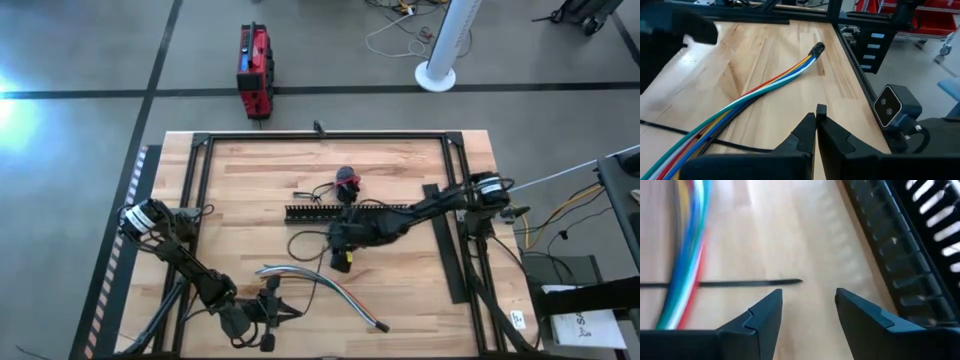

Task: Ziptie cables
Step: Wrap the cable wires with black zip tie

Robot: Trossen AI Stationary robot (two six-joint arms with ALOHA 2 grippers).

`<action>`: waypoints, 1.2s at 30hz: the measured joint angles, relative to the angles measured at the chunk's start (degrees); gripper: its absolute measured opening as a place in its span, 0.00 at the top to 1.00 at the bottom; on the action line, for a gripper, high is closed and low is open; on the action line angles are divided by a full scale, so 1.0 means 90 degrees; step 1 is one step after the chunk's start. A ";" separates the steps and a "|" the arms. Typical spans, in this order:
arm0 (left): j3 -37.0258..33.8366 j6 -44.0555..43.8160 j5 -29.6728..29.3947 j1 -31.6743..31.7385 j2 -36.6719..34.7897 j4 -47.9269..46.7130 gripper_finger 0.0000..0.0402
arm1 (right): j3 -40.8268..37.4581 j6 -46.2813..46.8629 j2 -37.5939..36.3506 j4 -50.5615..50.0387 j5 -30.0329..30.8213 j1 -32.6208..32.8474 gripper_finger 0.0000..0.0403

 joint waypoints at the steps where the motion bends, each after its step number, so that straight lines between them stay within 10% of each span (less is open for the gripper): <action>1: 0.0000 -0.0002 0.0000 0.0004 0.0000 -0.0013 1.00 | -0.0386 0.0146 -0.0189 0.0405 0.0011 0.0061 0.56; 10: -0.0002 -0.0230 0.0201 0.0041 0.0461 -0.0017 1.00 | -0.2718 0.0634 -0.0440 0.5097 0.0127 0.0670 0.58; 36: 0.0000 -0.0521 0.0404 0.0066 0.0495 -0.0045 1.00 | -0.2122 0.0099 0.1091 0.5456 0.1302 0.0408 0.59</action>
